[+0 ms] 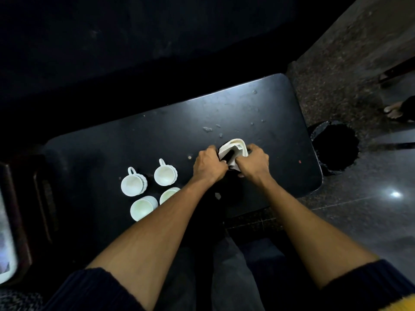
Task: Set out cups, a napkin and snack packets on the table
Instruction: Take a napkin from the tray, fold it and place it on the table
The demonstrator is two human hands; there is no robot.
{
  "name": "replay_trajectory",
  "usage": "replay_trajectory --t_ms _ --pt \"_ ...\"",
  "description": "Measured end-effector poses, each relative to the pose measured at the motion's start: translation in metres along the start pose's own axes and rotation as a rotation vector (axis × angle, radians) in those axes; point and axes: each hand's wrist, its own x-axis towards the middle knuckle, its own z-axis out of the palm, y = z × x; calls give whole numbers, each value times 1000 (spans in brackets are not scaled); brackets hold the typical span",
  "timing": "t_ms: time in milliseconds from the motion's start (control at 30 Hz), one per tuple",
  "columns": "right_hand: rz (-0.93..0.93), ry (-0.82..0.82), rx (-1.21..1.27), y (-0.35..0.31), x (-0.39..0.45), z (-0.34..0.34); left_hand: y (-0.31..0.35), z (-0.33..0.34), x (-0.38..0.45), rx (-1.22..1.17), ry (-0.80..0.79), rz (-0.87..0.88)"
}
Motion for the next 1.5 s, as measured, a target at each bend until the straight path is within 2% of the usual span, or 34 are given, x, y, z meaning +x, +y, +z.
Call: replay_trajectory --t_ms 267,467,700,1033,1100,1233,1300,1400,1500 --pt "23 -31 41 -10 -25 23 -31 -19 -13 -103 74 35" --pt "58 -108 86 -16 -48 51 -63 -25 -29 -144 144 -10" --pt "90 -128 121 -13 -55 68 -75 -28 -33 -169 153 -13" --pt "59 -144 13 -16 -57 66 -80 -32 -33 -165 97 0" --pt "-70 -105 -122 -17 -62 65 -80 -34 -35 -157 96 7" --pt "-501 64 -350 -21 -75 61 -82 -37 -41 -131 124 62" --pt "-611 130 -420 -32 -80 59 -84 -42 -42 -126 151 81" --pt "-741 102 -494 -58 -88 60 -87 -57 -49 -136 215 82" --pt "-866 -24 -556 -87 -98 68 -94 -83 -58 -153 297 72"
